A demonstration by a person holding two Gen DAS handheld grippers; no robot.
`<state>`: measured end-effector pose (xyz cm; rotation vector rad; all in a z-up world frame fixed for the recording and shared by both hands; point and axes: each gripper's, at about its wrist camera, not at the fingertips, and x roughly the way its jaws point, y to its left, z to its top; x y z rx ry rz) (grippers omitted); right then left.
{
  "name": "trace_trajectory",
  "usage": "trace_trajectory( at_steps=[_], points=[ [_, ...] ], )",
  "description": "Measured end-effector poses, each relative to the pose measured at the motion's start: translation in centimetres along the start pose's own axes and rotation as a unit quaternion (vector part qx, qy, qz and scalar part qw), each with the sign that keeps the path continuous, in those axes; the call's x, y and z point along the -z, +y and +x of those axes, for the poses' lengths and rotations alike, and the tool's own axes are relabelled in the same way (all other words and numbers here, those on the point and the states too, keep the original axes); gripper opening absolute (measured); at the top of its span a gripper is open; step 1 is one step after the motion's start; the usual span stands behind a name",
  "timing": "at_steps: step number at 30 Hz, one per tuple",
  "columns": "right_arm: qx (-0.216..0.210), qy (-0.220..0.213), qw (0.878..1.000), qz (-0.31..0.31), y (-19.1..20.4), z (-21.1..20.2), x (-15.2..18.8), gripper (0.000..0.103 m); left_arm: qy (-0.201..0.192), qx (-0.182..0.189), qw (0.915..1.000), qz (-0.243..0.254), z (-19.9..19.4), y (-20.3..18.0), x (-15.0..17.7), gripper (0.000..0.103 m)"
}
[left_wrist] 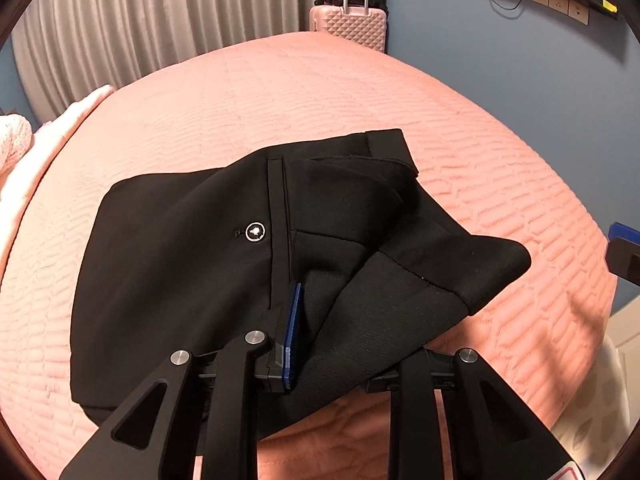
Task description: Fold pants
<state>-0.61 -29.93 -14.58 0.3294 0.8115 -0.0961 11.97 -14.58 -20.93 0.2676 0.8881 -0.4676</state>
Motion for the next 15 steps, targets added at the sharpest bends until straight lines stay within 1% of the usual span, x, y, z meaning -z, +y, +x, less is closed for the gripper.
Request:
trace_trajectory(
  at_steps=[1, 3, 5, 7, 9, 10, 11, 12, 13, 14, 15],
  points=[
    [-0.004, 0.002, 1.000, 0.002, 0.2, 0.2, -0.1, 0.082, 0.004, -0.002, 1.0000, 0.001, -0.2, 0.2, -0.2, 0.023],
    [-0.015, 0.005, 1.000, 0.009, 0.8, 0.6, -0.1, 0.082, 0.018, -0.009, 0.9992, -0.034, 0.1, 0.0, -1.1, 0.023],
    [-0.014, 0.003, 1.000, 0.013, 1.1, 0.6, -0.2, 0.082, 0.012, -0.025, 0.9976, -0.064, 0.1, -0.7, -2.2, 0.023],
    [-0.016, 0.002, 1.000, 0.011, 1.4, 0.5, -0.3, 0.082, 0.018, -0.031, 0.9970, -0.068, 0.8, -1.4, -2.7, 0.023],
    [-0.007, 0.008, 1.000, 0.006, 1.3, 0.5, -0.4, 0.082, 0.058, -0.030, 0.9964, -0.055, 1.8, -2.3, -2.3, 0.024],
    [-0.005, 0.011, 1.000, 0.006, 1.2, 0.5, -0.4, 0.082, 0.044, -0.040, 0.9978, -0.030, 0.6, -3.0, -1.9, 0.024],
    [-0.004, 0.011, 1.000, 0.006, 1.0, 0.3, -0.5, 0.082, 0.032, -0.036, 0.9987, -0.015, -0.6, -3.1, -1.7, 0.024],
    [-0.003, 0.009, 1.000, 0.006, 0.8, 0.1, -0.5, 0.082, 0.027, -0.020, 0.9994, -0.011, -1.6, -3.1, -1.2, 0.029],
    [-0.001, 0.009, 1.000, 0.005, 0.6, 0.0, -0.5, 0.083, 0.024, 0.006, 0.9996, -0.015, -2.8, -2.7, -0.6, 0.034],
    [0.002, 0.013, 1.000, 0.002, 0.4, 0.2, -0.5, 0.083, 0.026, 0.043, 0.9983, -0.031, -4.3, -1.9, 0.4, 0.037],
    [0.005, 0.015, 1.000, 0.000, 0.3, 0.4, -0.5, 0.083, 0.026, 0.061, 0.9968, -0.044, -5.4, -1.1, 1.1, 0.039]
  ],
)
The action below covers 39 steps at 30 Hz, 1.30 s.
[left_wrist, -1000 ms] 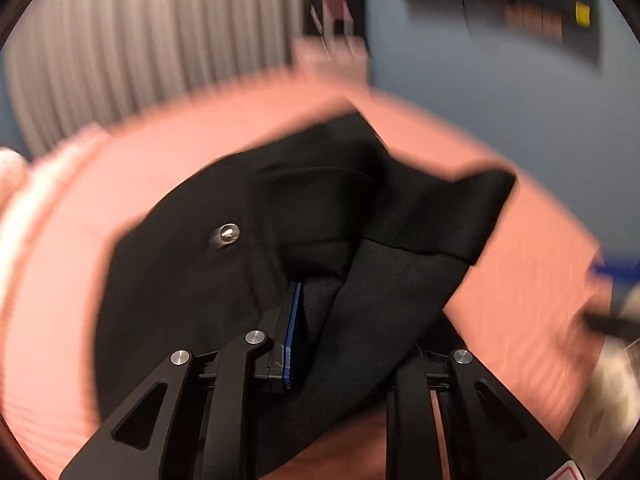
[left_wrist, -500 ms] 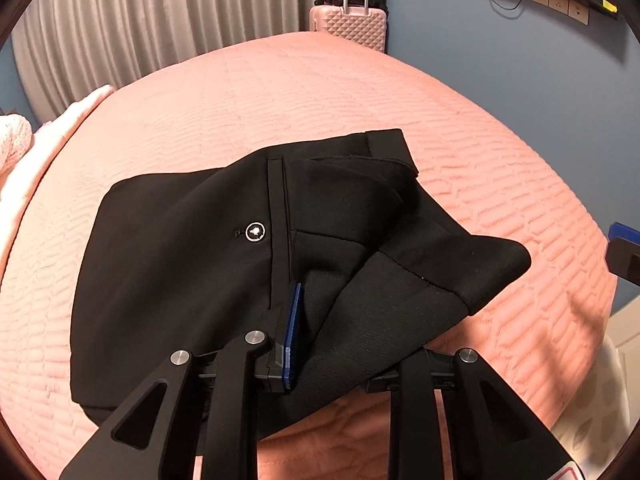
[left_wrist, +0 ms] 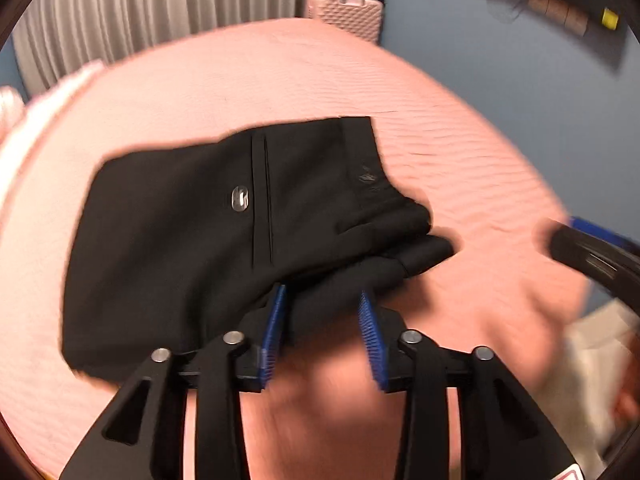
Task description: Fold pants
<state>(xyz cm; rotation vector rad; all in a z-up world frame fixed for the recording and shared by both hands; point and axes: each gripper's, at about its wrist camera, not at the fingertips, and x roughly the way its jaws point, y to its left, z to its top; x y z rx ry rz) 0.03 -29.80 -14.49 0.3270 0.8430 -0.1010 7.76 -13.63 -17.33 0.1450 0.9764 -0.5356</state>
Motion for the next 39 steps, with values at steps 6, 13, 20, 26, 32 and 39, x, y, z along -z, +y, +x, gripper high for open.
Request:
trace_trajectory(
  at_steps=[6, 13, 20, 26, 32, 39],
  points=[
    [-0.037, 0.005, 0.998, -0.050, 3.2, 1.2, -1.4, 0.074, -0.071, -0.070, 0.9926, -0.069, -7.3, 8.7, -0.8, 0.058],
    [-0.093, 0.005, 0.991, -0.094, 11.2, 5.5, -3.5, 0.074, -0.008, -0.127, 0.9909, -0.045, 1.5, 16.1, -9.5, 0.059],
    [-0.055, 0.067, 0.983, -0.165, 10.9, 13.9, -1.2, 0.061, 0.042, -0.144, 0.9844, -0.093, 7.4, 21.6, -9.9, 0.063],
    [-0.059, 0.052, 0.984, -0.159, 10.3, 10.8, -2.4, 0.054, -0.003, -0.149, 0.9719, -0.182, 5.0, 24.6, -10.9, 0.063],
    [-0.098, 0.024, 0.991, -0.092, 10.3, 11.3, -7.4, 0.055, 0.000, -0.167, 0.9772, -0.131, 5.9, 23.8, -15.2, 0.067],
    [-0.047, 0.066, 0.993, -0.081, 8.4, 18.2, -11.0, 0.039, 0.064, -0.221, 0.9568, -0.178, 9.0, 27.9, -14.4, 0.073]
  ],
)
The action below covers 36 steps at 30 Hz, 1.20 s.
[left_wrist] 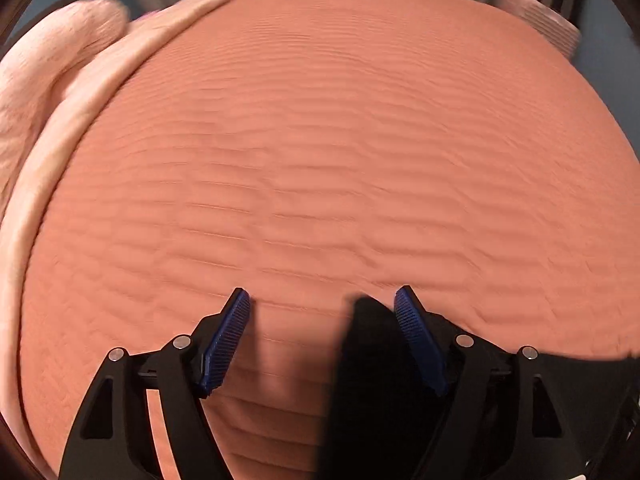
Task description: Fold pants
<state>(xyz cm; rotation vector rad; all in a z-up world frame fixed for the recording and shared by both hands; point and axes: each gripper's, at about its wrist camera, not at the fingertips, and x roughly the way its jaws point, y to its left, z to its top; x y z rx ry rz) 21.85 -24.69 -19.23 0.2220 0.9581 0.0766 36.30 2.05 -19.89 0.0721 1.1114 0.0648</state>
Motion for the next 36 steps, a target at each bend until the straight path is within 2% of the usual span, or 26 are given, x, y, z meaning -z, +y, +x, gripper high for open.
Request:
trace_trajectory(
  at_steps=[2, 3, 4, 5, 7, 10, 12, 14, 15, 18, 19, 20, 22, 23, 24, 25, 27, 29, 30, 31, 32, 33, 34, 35, 36],
  points=[
    [0.011, -0.028, 1.000, -0.002, 0.8, -2.6, 0.1, 0.042, -0.032, 0.019, 0.9991, -0.023, -2.6, 2.2, -0.2, 0.072],
    [0.010, -0.036, 0.999, -0.019, 1.5, -4.1, 0.8, 0.042, -0.052, 0.025, 0.9982, -0.014, -4.4, 2.9, 0.5, 0.071],
    [0.011, -0.037, 0.999, -0.030, 1.9, -5.0, 1.8, 0.040, -0.063, 0.032, 0.9975, -0.004, -5.9, 3.1, 1.7, 0.071],
    [0.018, -0.035, 0.999, -0.033, 1.6, -6.2, 3.7, 0.040, -0.074, 0.056, 0.9957, 0.007, -7.7, 4.0, 3.6, 0.072],
    [0.010, -0.020, 1.000, -0.008, 0.8, -7.1, 6.3, 0.041, -0.077, 0.093, 0.9926, 0.007, -9.7, 5.2, 7.1, 0.072],
    [-0.021, 0.009, 0.998, 0.057, -0.9, -7.8, 10.6, 0.042, -0.077, 0.183, 0.9783, -0.058, -11.2, 8.0, 14.1, 0.072],
    [-0.047, 0.010, 0.994, 0.103, -2.1, -8.0, 12.3, 0.044, -0.083, 0.239, 0.9609, -0.111, -10.3, 9.4, 17.0, 0.072],
    [-0.051, 0.010, 0.989, 0.135, -2.9, -7.8, 13.1, 0.060, -0.091, 0.250, 0.9523, -0.150, -9.6, 8.7, 18.4, 0.072],
    [-0.056, 0.010, 0.988, 0.145, -3.0, -7.7, 13.1, 0.060, -0.094, 0.253, 0.9504, -0.154, -9.0, 8.3, 18.2, 0.072],
    [-0.048, 0.009, 0.988, 0.150, -3.2, -7.7, 13.2, 0.060, -0.083, 0.240, 0.9577, -0.135, -6.5, 5.8, 17.4, 0.072],
    [-0.044, 0.007, 0.989, 0.144, -3.0, -7.9, 13.3, 0.060, -0.073, 0.226, 0.9630, -0.128, -5.6, 4.7, 17.1, 0.072],
    [-0.044, 0.008, 0.990, 0.135, -2.9, -7.9, 13.5, 0.060, -0.079, 0.216, 0.9662, -0.116, -4.9, 4.1, 17.5, 0.077],
    [-0.037, 0.017, 0.991, 0.130, -2.7, -7.3, 14.0, 0.063, -0.085, 0.186, 0.9760, -0.075, -5.0, 2.9, 17.2, 0.078],
    [-0.040, 0.018, 0.990, 0.132, -2.8, -7.3, 14.2, 0.063, -0.088, 0.166, 0.9810, -0.050, -5.3, 2.5, 17.0, 0.077],
    [-0.040, 0.018, 0.990, 0.133, -2.9, -7.2, 14.1, 0.063, -0.091, 0.151, 0.9835, -0.043, -6.0, 2.4, 17.2, 0.065],
    [-0.035, 0.017, 0.990, 0.132, -2.9, -7.4, 14.4, 0.063, -0.093, 0.141, 0.9846, -0.046, -6.4, 2.7, 17.6, 0.058],
    [-0.022, 0.009, 0.993, 0.114, -2.7, -8.3, 14.2, 0.063, -0.105, 0.120, 0.9851, -0.065, -8.5, 4.0, 18.7, 0.055],
    [-0.001, -0.011, 0.996, 0.086, -2.2, -9.6, 14.1, 0.063, -0.106, 0.085, 0.9878, -0.077, -8.8, 5.3, 20.6, 0.061],
    [0.009, -0.021, 0.997, 0.078, -2.0, -10.3, 13.9, 0.063, -0.085, 0.064, 0.9920, -0.067, -7.9, 5.8, 21.3, 0.069],
    [0.011, -0.036, 0.997, 0.068, -1.6, -11.1, 13.6, 0.064, -0.072, 0.054, 0.9941, -0.060, -7.3, 6.1, 21.6, 0.072],
    [0.003, -0.047, 0.997, 0.055, -0.9, -11.6, 13.0, 0.065, -0.082, 0.047, 0.9935, -0.064, -8.0, 6.8, 22.0, 0.072],
    [-0.005, -0.054, 0.998, 0.040, 0.0, -11.9, 12.5, 0.065, -0.092, 0.007, 0.9936, -0.066, -9.6, 7.1, 21.8, 0.070],
    [-0.027, -0.058, 0.998, 0.016, 1.6, -11.9, 11.8, 0.064, -0.101, -0.011, 0.9927, -0.065, -10.6, 7.1, 21.8, 0.070],
    [-0.044, -0.055, 0.998, -0.006, 2.9, -11.6, 11.4, 0.059, -0.123, -0.009, 0.9903, -0.065, -12.5, 6.8, 21.9, 0.070],
    [-0.051, -0.049, 0.997, -0.035, 4.6, -11.0, 11.0, 0.054, -0.138, 0.015, 0.9882, -0.065, -13.8, 6.4, 22.0, 0.072]
  ],
)
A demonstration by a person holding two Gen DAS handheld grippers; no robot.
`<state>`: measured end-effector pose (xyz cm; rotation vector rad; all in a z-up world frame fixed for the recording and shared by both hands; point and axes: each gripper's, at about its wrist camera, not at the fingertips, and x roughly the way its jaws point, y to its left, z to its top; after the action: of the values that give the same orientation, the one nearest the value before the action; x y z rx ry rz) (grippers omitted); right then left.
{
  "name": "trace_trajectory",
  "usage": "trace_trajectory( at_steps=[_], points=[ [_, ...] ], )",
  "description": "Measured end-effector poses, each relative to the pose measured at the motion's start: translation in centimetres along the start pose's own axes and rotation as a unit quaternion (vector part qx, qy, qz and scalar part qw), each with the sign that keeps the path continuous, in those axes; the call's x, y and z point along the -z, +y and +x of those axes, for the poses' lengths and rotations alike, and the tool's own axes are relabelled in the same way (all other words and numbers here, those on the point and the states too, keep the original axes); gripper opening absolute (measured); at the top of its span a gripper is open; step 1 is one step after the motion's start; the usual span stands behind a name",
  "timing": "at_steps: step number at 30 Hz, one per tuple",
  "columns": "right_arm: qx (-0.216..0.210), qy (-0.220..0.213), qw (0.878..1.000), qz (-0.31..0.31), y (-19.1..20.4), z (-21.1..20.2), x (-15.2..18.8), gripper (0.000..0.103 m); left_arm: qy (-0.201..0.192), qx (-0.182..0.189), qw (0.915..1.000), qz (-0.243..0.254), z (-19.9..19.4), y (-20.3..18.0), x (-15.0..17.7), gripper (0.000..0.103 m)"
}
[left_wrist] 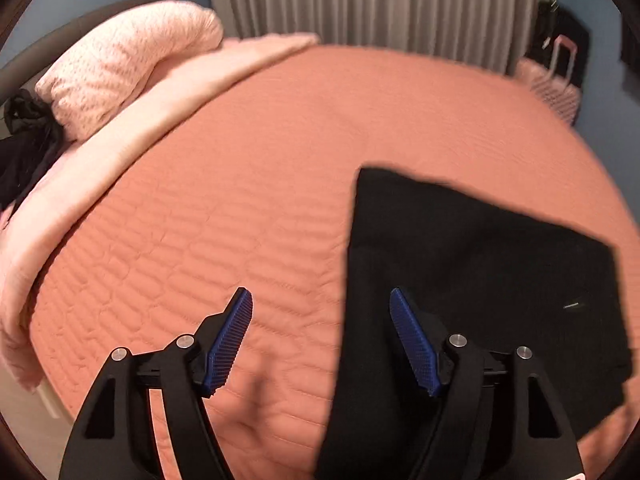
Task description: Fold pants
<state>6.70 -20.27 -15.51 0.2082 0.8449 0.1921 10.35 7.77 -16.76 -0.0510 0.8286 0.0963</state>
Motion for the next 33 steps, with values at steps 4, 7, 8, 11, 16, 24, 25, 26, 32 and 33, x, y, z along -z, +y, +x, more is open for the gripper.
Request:
trace_trajectory(
  at_steps=[4, 7, 8, 11, 16, 24, 25, 26, 32, 33],
  points=[
    [0.008, 0.069, 0.996, -0.052, 1.9, 5.2, 1.1, 0.036, 0.034, 0.059, 0.9953, 0.069, -0.4, -4.5, 2.3, 0.076],
    [-0.001, 0.078, 0.997, -0.001, -2.0, 5.8, 2.7, 0.000, 0.076, 0.034, 0.9877, 0.132, 2.3, -5.8, 5.2, 0.078],
    [-0.002, 0.080, 0.997, 0.017, -2.5, 4.8, 2.0, 0.000, 0.067, 0.020, 0.9887, 0.133, 1.6, -5.3, 4.9, 0.077],
    [0.015, 0.043, 0.999, -0.001, -1.3, 2.6, -1.1, 0.005, 0.034, 0.014, 0.9949, 0.094, -0.6, -3.9, 2.3, 0.074],
    [-0.024, 0.015, 1.000, -0.011, 1.2, 6.6, -6.9, 0.005, 0.015, -0.004, 0.9932, 0.115, 4.7, -6.4, -6.0, 0.081],
    [0.027, 0.050, 0.998, 0.024, -3.1, 11.7, -8.9, 0.006, 0.060, -0.020, 0.9955, 0.070, 14.0, -1.8, -11.2, 0.079],
    [0.006, 0.032, 0.999, 0.012, -2.4, 11.1, -9.4, 0.006, 0.036, -0.033, 0.9962, 0.072, 13.7, -1.6, -12.0, 0.080],
    [-0.003, 0.034, 0.999, -0.003, -2.1, 11.5, -9.6, 0.005, 0.024, -0.033, 0.9968, 0.069, 14.0, -1.4, -12.7, 0.082],
    [0.052, 0.056, 0.997, 0.027, -5.2, 12.0, -8.6, 0.007, 0.086, -0.088, 0.9847, 0.123, 18.5, -0.5, -12.1, 0.080],
    [0.048, 0.041, 0.998, 0.021, -4.8, 10.8, -8.5, 0.007, 0.074, -0.089, 0.9867, 0.114, 16.9, 0.2, -12.3, 0.079]
  ],
)
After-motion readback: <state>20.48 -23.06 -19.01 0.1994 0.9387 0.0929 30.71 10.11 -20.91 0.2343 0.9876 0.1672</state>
